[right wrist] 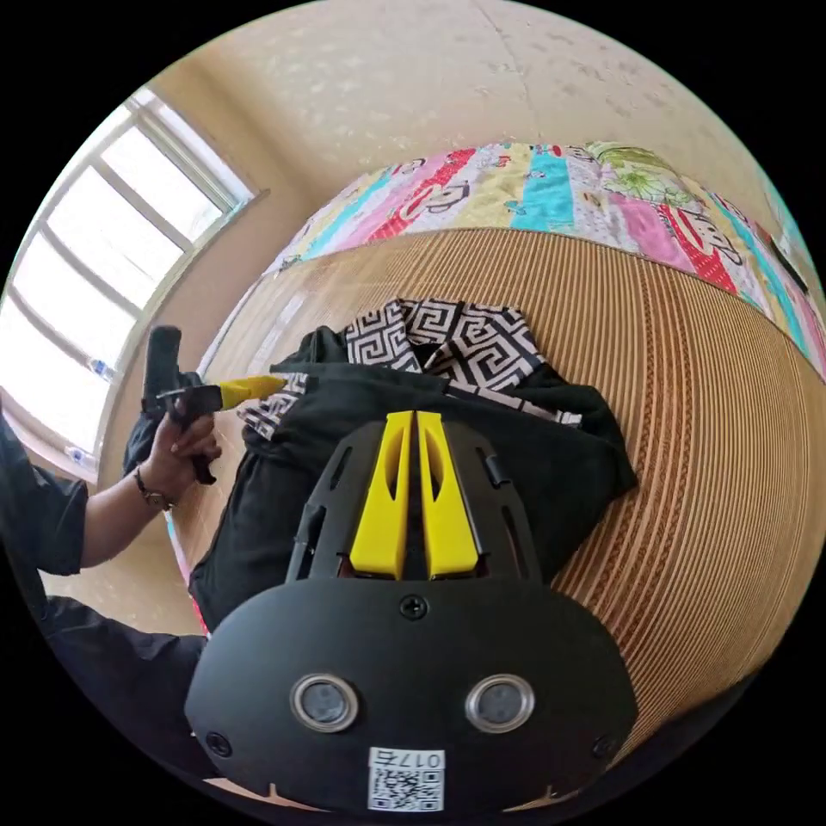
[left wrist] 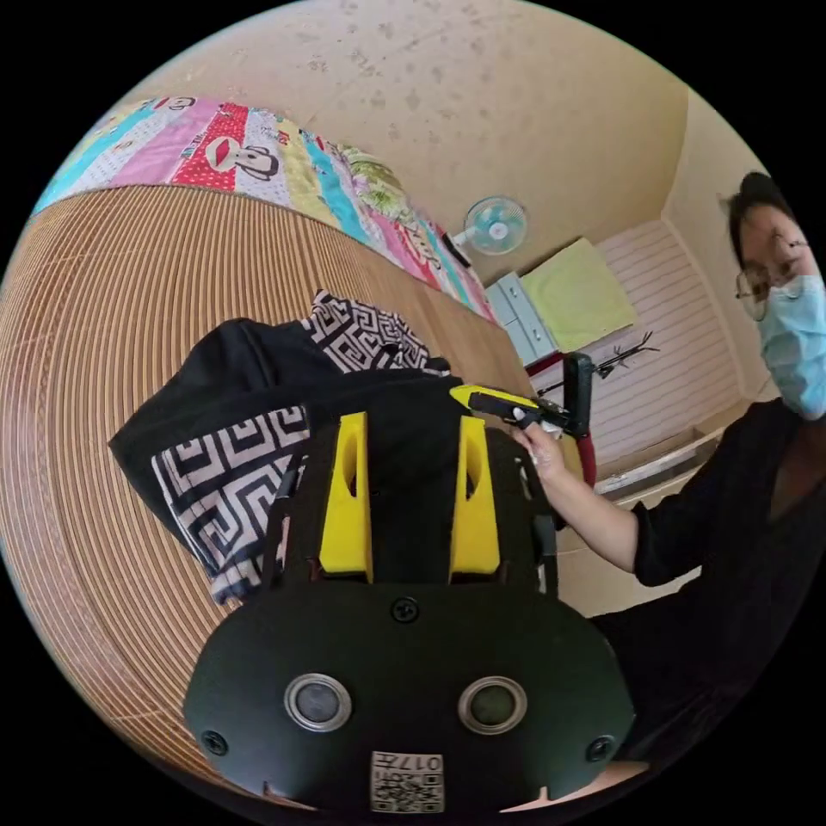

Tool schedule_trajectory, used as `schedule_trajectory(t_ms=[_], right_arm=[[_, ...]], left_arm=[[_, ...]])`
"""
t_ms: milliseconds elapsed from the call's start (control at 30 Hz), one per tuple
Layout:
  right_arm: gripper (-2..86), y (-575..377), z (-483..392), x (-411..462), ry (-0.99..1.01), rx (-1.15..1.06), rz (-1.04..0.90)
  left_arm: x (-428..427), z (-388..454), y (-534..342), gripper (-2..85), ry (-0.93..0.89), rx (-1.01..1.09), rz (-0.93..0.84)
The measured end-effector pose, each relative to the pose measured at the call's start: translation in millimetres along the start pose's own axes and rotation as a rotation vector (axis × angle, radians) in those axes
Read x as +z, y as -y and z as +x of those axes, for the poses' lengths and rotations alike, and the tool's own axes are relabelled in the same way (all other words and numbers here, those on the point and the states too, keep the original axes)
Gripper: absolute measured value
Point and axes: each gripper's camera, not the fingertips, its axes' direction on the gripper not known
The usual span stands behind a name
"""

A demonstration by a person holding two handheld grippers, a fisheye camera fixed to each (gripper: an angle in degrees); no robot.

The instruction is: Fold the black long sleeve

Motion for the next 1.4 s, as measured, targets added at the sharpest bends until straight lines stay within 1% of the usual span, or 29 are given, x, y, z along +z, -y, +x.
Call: schedule_trajectory(t_ms=[33, 67, 100, 133, 167, 200, 233, 267, 300, 367, 467, 600, 700, 800, 867, 967, 1067, 1167, 1300, 1400], right_arm=[[0.8, -5, 13, -28, 0.052, 0.059, 0.048], [1.0, -14, 27, -49, 0.099, 0.140, 0.050], [1.1, -19, 33, -57, 0.121, 0.173, 0.033], [1.4, -29, 39, -69, 0.155, 0.189, -0.043], [1.7, -41, 41, -73, 0.154, 0.176, -0.183], [1.8, -47, 42, -74, 0.141, 0.174, -0.262], [2.1, -62, 44, -75, 0.113, 0.181, -0.408], [2.3, -78, 48, -79, 0.109, 0.199, -0.511], [2.3, -86, 51, -82, 0.112, 0.217, -0.548], [2.3, -116, 63, -93, 0.151, 0.352, -0.641], [2.4, -135, 66, -106, 0.201, 0.476, -0.656], [2.6, -136, 61, -109, 0.218, 0.508, -0.684], [3.1, -129, 61, -113, 0.204, 0.462, -0.686], [4.0, -126, 67, -115, 0.121, 0.389, -0.729], [5.5, -130, 68, -108, 0.059, 0.318, -0.835], [7.4, -135, 64, -97, 0.060, 0.247, -0.889], [7.7, -139, 74, -91, 0.103, 0.285, -0.842], [7.8, -136, 76, -84, 0.131, 0.270, -0.807], [7.7, -137, 78, -71, 0.058, 0.261, -0.875], [7.4, -139, 87, -75, 0.091, 0.316, -0.816]], left_arm=[[-8, 3, -9, 10.8, 0.007, -0.010, 0.001], [-22, 8, -28, 11.4, 0.039, -0.040, -0.022], [-34, 10, -48, 12.3, 0.074, -0.083, -0.068], [-40, 11, -59, 12.8, 0.093, -0.105, -0.098], [-48, 13, -82, 12.8, 0.137, -0.140, -0.170], [-52, 14, -106, 12.8, 0.197, -0.176, -0.263], [-53, 15, -118, 12.8, 0.225, -0.199, -0.309], [-55, 15, -145, 13.1, 0.254, -0.259, -0.397], [-56, 16, -172, 13.6, 0.251, -0.324, -0.457], [-59, 23, -208, 13.9, 0.271, -0.410, -0.505], [-57, 36, -242, 13.6, 0.322, -0.473, -0.556], [-45, 39, -250, 11.6, 0.323, -0.484, -0.569], [-36, 33, -251, 8.0, 0.292, -0.480, -0.618], [-41, 29, -257, 5.8, 0.231, -0.501, -0.606], [-49, 29, -258, 4.5, 0.199, -0.514, -0.585], [-62, 33, -257, 3.9, 0.155, -0.514, -0.552], [-70, 41, -256, 3.9, 0.138, -0.480, -0.569], [-80, 50, -250, 3.9, 0.132, -0.453, -0.577], [-91, 63, -243, 3.9, 0.140, -0.413, -0.601], [-100, 67, -242, 3.9, 0.138, -0.410, -0.599]])
